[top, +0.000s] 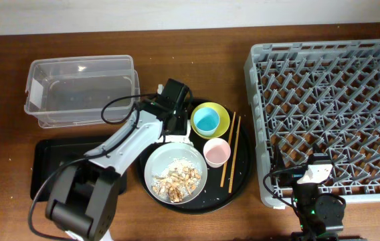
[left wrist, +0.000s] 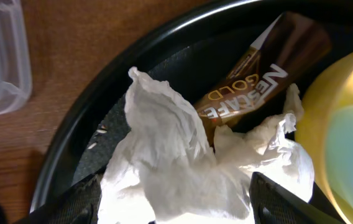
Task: Sort waste into correct bins and load items into the dishwasher rack
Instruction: 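Reach the left gripper to the crumpled white tissue and grasp it, then carry the tissue with the left gripper and drop it into the clear bin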
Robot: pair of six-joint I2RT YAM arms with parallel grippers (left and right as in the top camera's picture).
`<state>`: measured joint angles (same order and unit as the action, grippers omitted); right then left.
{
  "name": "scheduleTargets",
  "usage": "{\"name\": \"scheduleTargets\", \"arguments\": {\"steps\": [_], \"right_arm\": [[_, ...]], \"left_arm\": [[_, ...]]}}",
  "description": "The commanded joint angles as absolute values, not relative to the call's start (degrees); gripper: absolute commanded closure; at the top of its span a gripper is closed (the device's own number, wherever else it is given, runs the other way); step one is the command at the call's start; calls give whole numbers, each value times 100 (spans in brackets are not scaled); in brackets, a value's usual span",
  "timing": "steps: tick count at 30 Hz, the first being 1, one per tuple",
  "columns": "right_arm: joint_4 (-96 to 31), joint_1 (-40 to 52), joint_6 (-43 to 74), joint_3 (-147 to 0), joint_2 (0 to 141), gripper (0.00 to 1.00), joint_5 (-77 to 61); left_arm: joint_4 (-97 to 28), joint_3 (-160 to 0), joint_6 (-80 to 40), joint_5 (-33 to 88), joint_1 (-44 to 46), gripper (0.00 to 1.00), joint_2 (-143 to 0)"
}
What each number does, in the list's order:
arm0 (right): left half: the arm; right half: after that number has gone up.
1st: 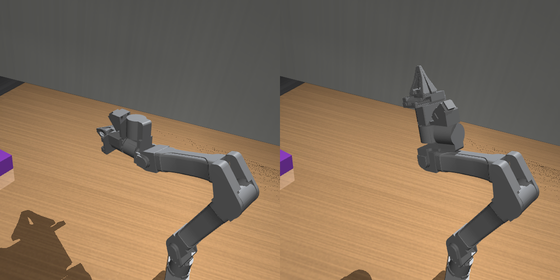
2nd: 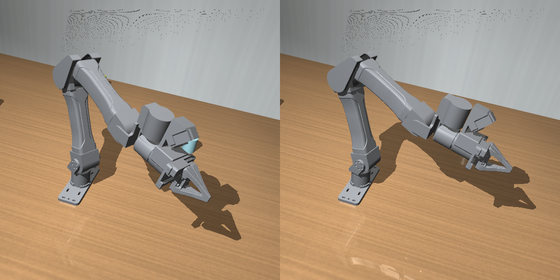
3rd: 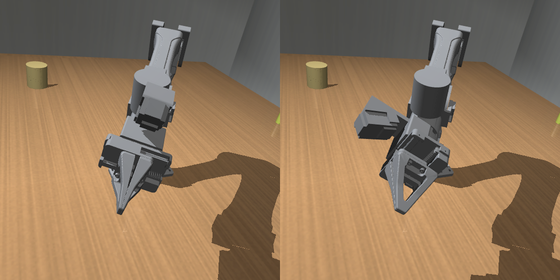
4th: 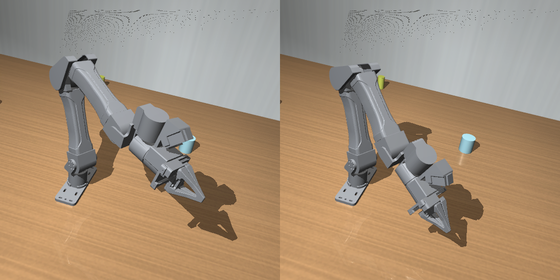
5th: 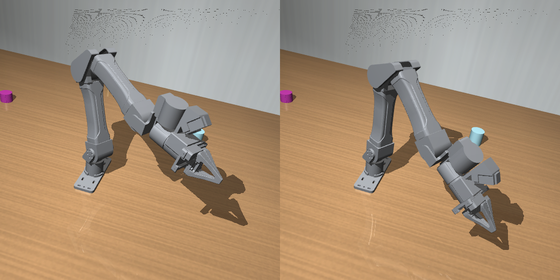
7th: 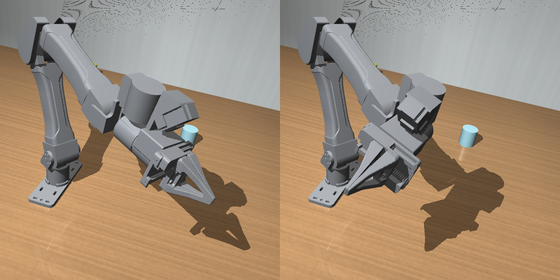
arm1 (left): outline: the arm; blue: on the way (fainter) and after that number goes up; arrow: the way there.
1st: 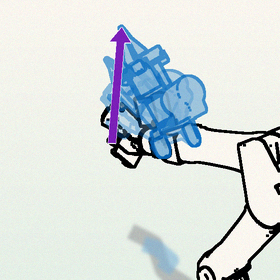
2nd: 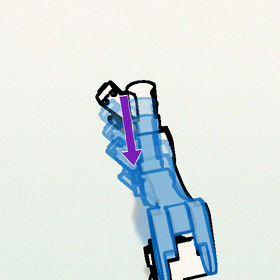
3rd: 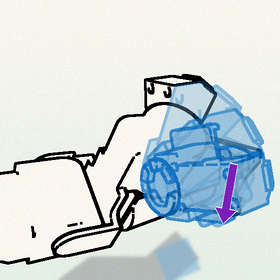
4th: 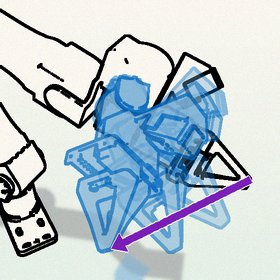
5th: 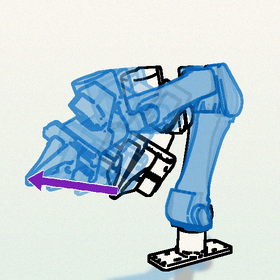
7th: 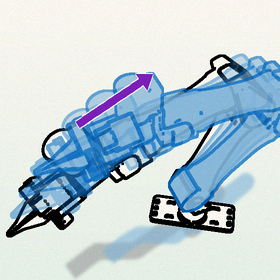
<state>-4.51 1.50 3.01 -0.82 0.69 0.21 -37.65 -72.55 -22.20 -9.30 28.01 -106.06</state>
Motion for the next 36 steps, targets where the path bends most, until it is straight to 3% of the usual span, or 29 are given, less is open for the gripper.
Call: {"name": "scheduleTargets", "arguments": {"steps": [1, 3, 5, 10, 13, 23, 26, 32, 36], "right_arm": [[-462, 183, 322, -32, 40, 2, 71], [-462, 183, 322, -32, 40, 2, 71], [-462, 183, 322, -32, 40, 2, 71], [-462, 183, 322, -32, 40, 2, 71], [-462, 183, 322, -32, 40, 2, 71], [-462, 183, 322, -32, 40, 2, 73], [-462, 183, 322, -32, 40, 2, 71], [-462, 183, 322, -32, 40, 2, 71], [-462, 183, 322, -32, 40, 2, 71]], "left_arm": [[-3660, -7323, -2410, -755, 2799, 25, -10840], [-3642, -7323, -2482, -731, 2799, 26, -10871], [-3645, -7323, -2484, -731, 2799, 36, -10875], [-3664, -7325, -2484, -727, 2799, 81, -10873], [-3695, -7363, -2484, -558, 2797, 97, -10805], [-4471, -7511, -2484, -416, 2794, 99, -9231], [-4423, -7511, -2541, -1026, 2797, 99, -8886], [-3817, -7511, -2655, -3459, 2460, 99, -8761], [-3201, -7511, -2652, -3623, 1699, 99, -8761]]}}
